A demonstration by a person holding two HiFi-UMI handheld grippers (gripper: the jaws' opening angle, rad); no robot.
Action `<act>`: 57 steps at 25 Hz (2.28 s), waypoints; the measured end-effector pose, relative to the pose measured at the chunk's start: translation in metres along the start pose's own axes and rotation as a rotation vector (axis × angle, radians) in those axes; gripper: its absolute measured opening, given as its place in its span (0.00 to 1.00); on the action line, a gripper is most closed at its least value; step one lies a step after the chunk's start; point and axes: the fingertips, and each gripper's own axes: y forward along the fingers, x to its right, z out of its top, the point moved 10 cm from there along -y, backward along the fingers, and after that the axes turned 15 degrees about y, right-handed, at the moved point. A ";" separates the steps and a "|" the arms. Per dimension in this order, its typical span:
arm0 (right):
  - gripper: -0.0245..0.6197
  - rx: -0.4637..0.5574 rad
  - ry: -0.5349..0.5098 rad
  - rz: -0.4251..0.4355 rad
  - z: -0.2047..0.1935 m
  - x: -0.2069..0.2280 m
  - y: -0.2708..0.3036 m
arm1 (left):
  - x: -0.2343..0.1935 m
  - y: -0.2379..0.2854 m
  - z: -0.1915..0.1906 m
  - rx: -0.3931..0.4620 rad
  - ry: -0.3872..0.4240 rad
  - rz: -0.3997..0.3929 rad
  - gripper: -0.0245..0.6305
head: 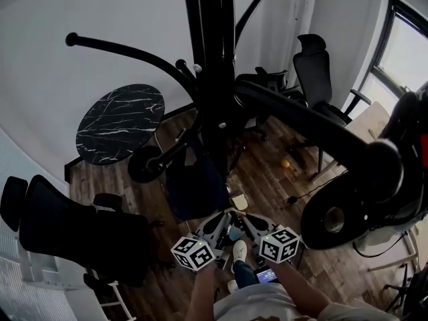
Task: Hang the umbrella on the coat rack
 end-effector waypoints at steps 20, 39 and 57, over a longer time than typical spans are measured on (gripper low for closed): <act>0.06 0.022 -0.179 -0.046 0.019 -0.004 0.028 | -0.009 0.016 0.008 -0.135 0.195 0.018 0.07; 0.06 0.035 -0.207 -0.041 -0.003 -0.021 -0.005 | 0.024 0.008 0.019 -0.279 0.537 0.116 0.16; 0.05 0.036 -0.327 0.000 -0.021 -0.054 -0.064 | 0.082 -0.051 0.010 -0.245 0.516 0.216 0.07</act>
